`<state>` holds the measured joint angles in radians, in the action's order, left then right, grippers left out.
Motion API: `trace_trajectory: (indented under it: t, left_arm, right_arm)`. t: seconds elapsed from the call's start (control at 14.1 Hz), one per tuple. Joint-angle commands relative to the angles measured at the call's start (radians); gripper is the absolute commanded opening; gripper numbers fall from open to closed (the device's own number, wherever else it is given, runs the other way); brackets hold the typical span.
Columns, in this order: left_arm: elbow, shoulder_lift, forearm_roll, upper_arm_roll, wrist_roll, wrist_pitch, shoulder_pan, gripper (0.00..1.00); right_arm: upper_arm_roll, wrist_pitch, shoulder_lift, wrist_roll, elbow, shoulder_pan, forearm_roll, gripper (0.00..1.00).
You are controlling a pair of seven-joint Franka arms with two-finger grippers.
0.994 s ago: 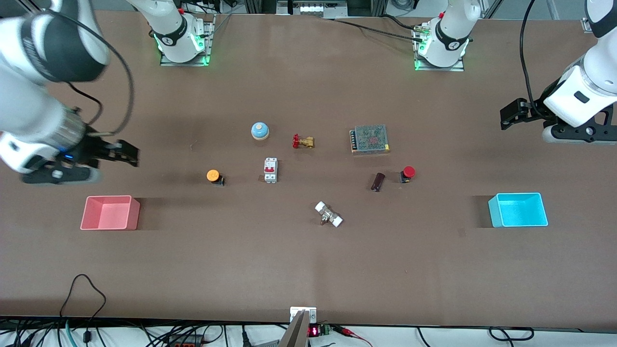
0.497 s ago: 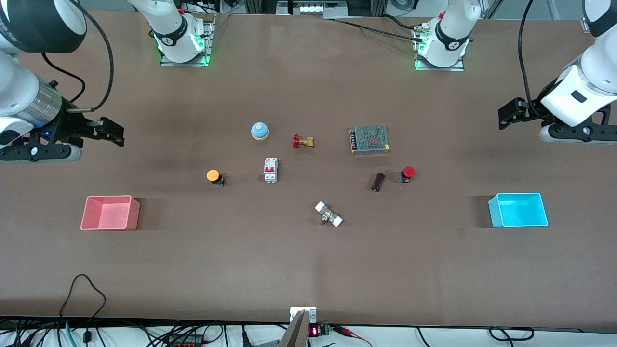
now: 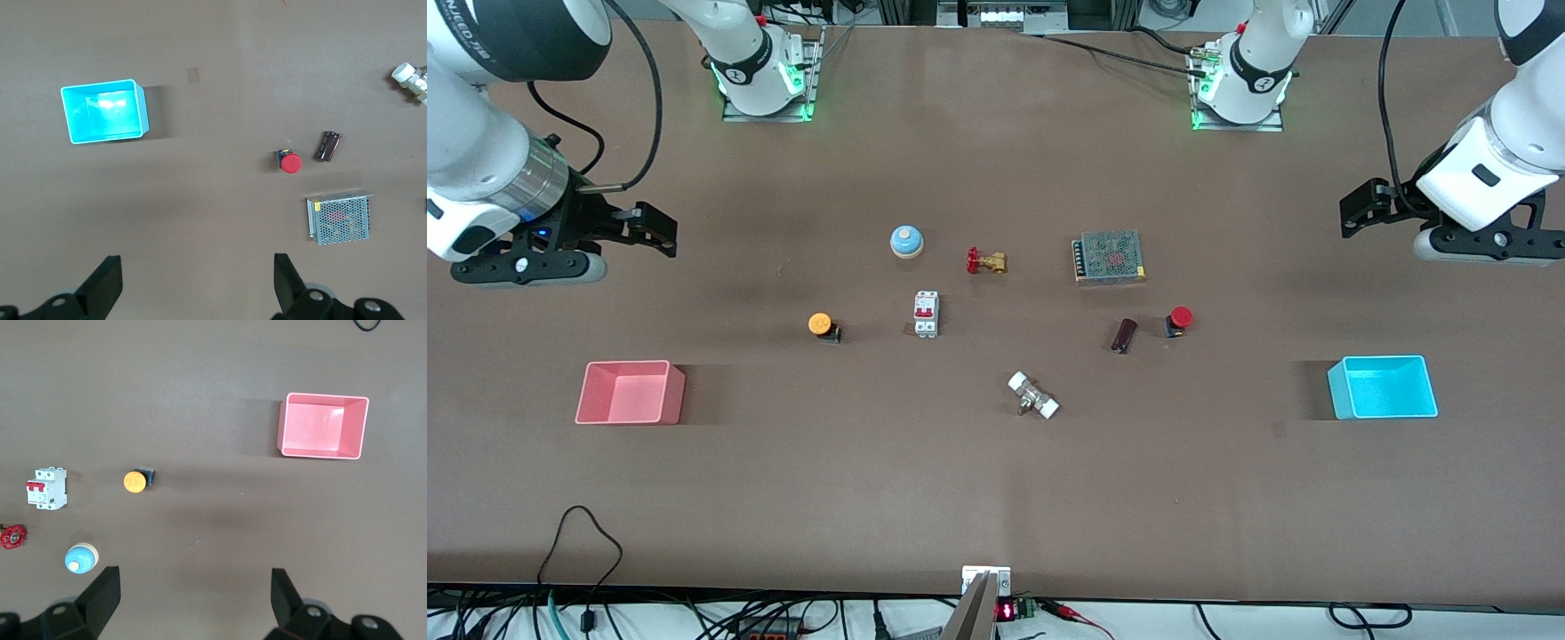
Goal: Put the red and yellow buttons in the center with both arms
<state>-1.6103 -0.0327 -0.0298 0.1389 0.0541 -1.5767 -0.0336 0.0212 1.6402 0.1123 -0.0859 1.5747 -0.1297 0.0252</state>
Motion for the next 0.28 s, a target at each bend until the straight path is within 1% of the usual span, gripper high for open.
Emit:
trace_trajectory:
  t: [0.0, 0.14, 0.21]
  left_arm:
    - [0.029, -0.009, 0.013, -0.002, -0.017, 0.020, 0.001, 1.00]
    - [0.029, -0.009, 0.013, 0.004, -0.016, 0.020, 0.003, 1.00]
    - [0.029, -0.009, 0.013, 0.019, -0.016, 0.020, 0.003, 1.00]
  right_arm:
    - [-0.017, -0.005, -0.022, -0.009, 0.019, -0.013, -0.013, 1.00]
    - [-0.015, -0.005, -0.022, -0.006, 0.019, -0.010, -0.013, 1.00]
    - [-0.015, -0.005, -0.022, -0.003, 0.019, -0.008, -0.011, 1.00]
